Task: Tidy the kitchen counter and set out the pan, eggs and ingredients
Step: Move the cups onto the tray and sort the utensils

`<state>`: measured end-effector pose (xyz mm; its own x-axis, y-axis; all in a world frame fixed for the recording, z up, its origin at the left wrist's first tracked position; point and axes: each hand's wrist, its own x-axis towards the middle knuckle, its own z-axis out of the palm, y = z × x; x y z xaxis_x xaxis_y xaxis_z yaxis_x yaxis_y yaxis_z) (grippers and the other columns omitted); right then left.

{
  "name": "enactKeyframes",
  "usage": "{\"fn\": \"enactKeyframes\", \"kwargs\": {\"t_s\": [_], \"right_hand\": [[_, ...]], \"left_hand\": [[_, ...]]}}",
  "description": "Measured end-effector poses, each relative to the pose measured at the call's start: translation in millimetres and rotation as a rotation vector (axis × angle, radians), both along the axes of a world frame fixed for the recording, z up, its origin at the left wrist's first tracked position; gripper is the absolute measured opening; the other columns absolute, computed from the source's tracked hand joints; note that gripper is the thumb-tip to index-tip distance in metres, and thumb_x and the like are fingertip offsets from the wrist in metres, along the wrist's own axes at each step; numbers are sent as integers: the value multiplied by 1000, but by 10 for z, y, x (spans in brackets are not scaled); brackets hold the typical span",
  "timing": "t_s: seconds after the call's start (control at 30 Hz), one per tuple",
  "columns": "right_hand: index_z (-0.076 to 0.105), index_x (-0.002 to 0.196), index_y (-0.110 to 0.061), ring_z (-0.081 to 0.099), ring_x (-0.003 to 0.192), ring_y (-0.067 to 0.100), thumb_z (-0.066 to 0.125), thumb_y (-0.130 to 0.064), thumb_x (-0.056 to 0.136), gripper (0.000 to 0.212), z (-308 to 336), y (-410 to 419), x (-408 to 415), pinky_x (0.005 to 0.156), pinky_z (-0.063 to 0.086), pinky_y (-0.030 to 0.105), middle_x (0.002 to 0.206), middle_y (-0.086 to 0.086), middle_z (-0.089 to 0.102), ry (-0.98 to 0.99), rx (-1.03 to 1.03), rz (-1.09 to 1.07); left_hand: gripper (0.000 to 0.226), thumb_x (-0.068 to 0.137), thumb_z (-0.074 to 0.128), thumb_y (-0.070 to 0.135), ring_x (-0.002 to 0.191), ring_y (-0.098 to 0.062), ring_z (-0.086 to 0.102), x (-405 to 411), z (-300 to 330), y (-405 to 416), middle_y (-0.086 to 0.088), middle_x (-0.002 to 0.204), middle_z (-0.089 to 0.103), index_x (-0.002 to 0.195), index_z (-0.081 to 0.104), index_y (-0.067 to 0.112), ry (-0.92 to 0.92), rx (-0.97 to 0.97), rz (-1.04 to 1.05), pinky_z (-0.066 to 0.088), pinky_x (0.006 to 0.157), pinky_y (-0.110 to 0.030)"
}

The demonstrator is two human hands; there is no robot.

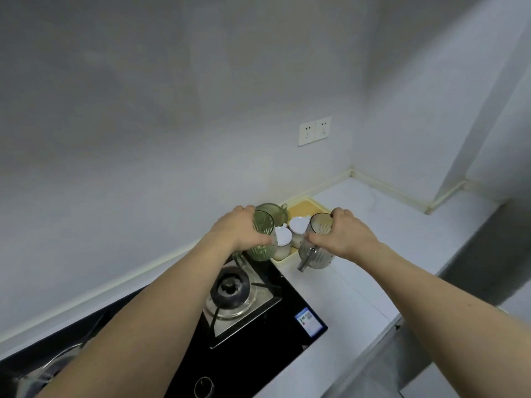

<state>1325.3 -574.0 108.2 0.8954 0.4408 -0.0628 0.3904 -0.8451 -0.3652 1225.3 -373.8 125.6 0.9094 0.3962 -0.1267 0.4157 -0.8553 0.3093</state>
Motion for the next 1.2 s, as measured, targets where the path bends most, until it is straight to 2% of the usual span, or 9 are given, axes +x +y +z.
{"fn": "enactKeyframes", "kwargs": {"t_s": [0.2, 0.3, 0.4, 0.57, 0.63, 0.73, 0.9, 1.07, 1.2], "right_hand": [[50, 112, -9, 57, 97, 27, 40, -77, 79, 76, -98, -32, 794, 72, 43, 33, 109, 6, 57, 16, -28, -116], [50, 108, -8, 53, 90, 26, 39, -74, 81, 73, -184, 21, 1234, 70, 41, 33, 105, 7, 57, 33, 11, -122], [48, 113, -7, 54, 95, 28, 42, -73, 81, 73, -264, 92, 1639, 72, 41, 34, 109, 9, 54, 53, 47, -94], [45, 116, -8, 49, 91, 27, 53, -64, 80, 67, -328, 250, 2278, 75, 41, 34, 110, 10, 49, 88, 186, -46], [43, 122, -8, 51, 100, 28, 57, -62, 79, 70, -376, 300, 2566, 76, 41, 34, 115, 11, 46, 120, 227, -45], [39, 128, -8, 51, 110, 29, 61, -63, 77, 78, -494, 347, 2885, 78, 40, 34, 120, 11, 45, 188, 237, -66], [34, 134, -7, 50, 113, 31, 63, -64, 74, 88, -737, 405, 3253, 80, 42, 36, 125, 12, 43, 239, 164, -65], [31, 137, -7, 49, 116, 31, 64, -65, 74, 92, -973, 511, 3476, 80, 39, 35, 128, 14, 42, 279, 179, -62], [29, 138, -7, 49, 116, 30, 63, -66, 74, 94, -1141, 635, 3618, 79, 41, 34, 130, 13, 41, 297, 186, -53]], "left_hand": [[85, 74, 70, 55, 127, -26, 45, 719, -70, 21, -9, 139, 44, 142, 37, 16, 11, -27, 32, 40, 98, -33], [85, 74, 70, 52, 124, -27, 46, 1101, -83, 83, -10, 138, 44, 143, 36, 15, -11, -63, 92, 42, 97, -34], [90, 74, 70, 49, 127, -28, 44, 1413, -102, 153, -11, 142, 42, 147, 30, 15, -51, -125, 173, 43, 99, -35], [91, 77, 74, 40, 130, -26, 43, 1947, -160, 269, -12, 147, 38, 150, 26, 13, -91, -180, 228, 40, 97, -30], [96, 74, 78, 42, 130, -27, 43, 2247, -205, 298, -11, 147, 39, 150, 26, 13, -120, -208, 254, 40, 101, -32], [97, 72, 81, 38, 125, -25, 47, 2636, -304, 316, -8, 144, 42, 149, 28, 15, -138, -269, 260, 41, 92, -28], [99, 73, 81, 36, 132, -26, 41, 3253, -560, 434, -7, 150, 34, 151, 24, 18, -84, -257, 205, 36, 92, -27], [100, 73, 82, 32, 133, -26, 39, 3766, -808, 599, -8, 150, 33, 151, 22, 16, -7, -224, 150, 33, 90, -24], [101, 67, 86, 31, 125, -26, 45, 4060, -1004, 741, -7, 142, 42, 149, 29, 16, 35, -207, 120, 40, 92, -28]]}}
